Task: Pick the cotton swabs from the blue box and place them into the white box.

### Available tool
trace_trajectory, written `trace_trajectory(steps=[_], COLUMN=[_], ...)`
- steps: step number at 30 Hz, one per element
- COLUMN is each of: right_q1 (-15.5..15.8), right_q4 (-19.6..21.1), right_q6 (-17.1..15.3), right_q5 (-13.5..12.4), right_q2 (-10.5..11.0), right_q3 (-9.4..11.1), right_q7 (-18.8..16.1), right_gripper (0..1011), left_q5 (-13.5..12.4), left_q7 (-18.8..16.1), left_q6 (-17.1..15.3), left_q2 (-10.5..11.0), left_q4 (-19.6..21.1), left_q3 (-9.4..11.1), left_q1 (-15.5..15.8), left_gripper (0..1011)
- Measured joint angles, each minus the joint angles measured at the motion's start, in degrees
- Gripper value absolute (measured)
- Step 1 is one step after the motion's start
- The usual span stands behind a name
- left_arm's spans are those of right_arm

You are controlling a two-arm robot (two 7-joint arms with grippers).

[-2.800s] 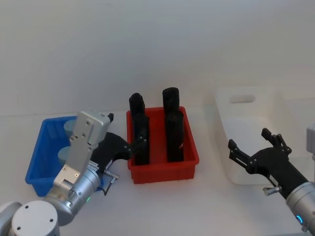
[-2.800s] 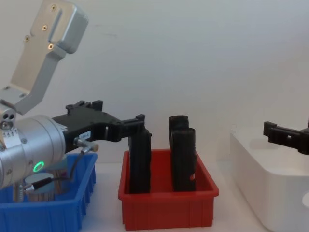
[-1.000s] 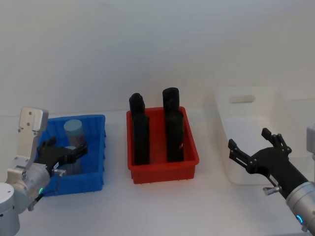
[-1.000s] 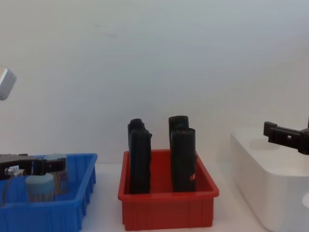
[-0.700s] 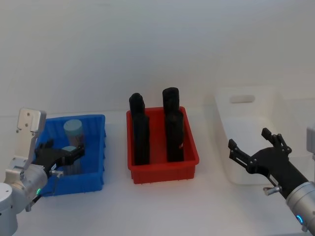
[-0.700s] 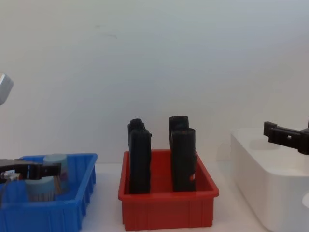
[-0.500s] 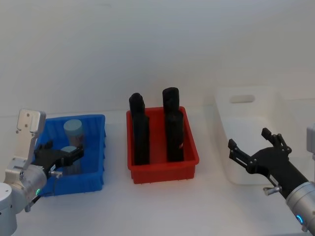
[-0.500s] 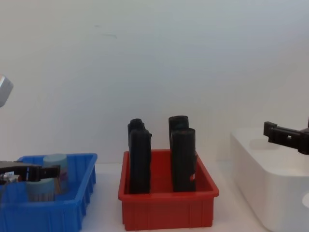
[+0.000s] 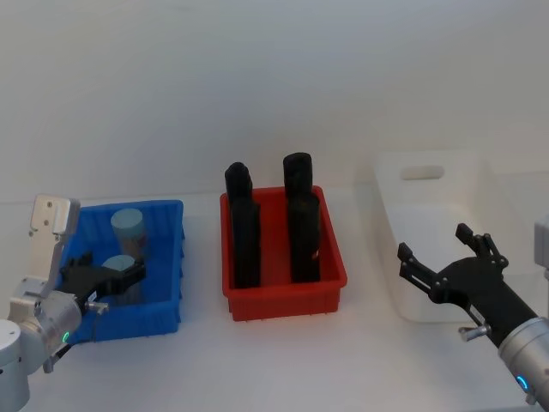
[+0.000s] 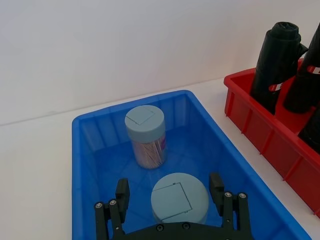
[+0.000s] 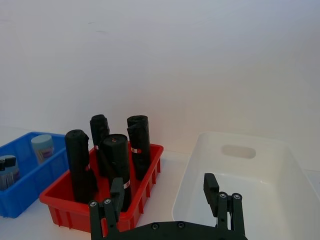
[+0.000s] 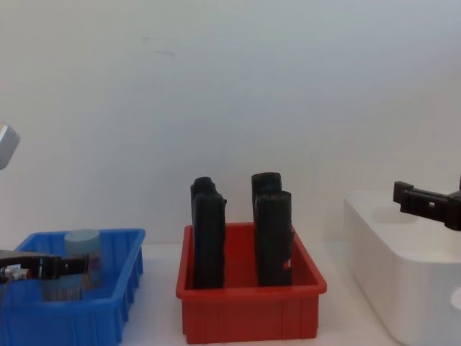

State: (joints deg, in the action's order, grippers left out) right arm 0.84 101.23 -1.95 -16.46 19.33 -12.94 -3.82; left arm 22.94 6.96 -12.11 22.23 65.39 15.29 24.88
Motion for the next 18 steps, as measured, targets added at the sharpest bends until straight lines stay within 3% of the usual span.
trace_trajectory(steps=[8,18], right_q1=[0.0,0.0], right_q4=[0.0,0.0], right_q6=[0.0,0.0], right_q5=[0.0,0.0], right_q2=[0.0,0.0], right_q3=[0.0,0.0], right_q7=[0.0,0.0], right_gripper=[1002,1002], left_q5=[0.01,0.81], left_q7=[0.46,0.86], left_q6=[-0.27,-0.49], left_q2=[-0.27,-0.56], left_q4=[-1.24,-2.48], left_q3=[-0.15,-0.37], left_q1=[0.55,0.97], left_gripper=[980,726])
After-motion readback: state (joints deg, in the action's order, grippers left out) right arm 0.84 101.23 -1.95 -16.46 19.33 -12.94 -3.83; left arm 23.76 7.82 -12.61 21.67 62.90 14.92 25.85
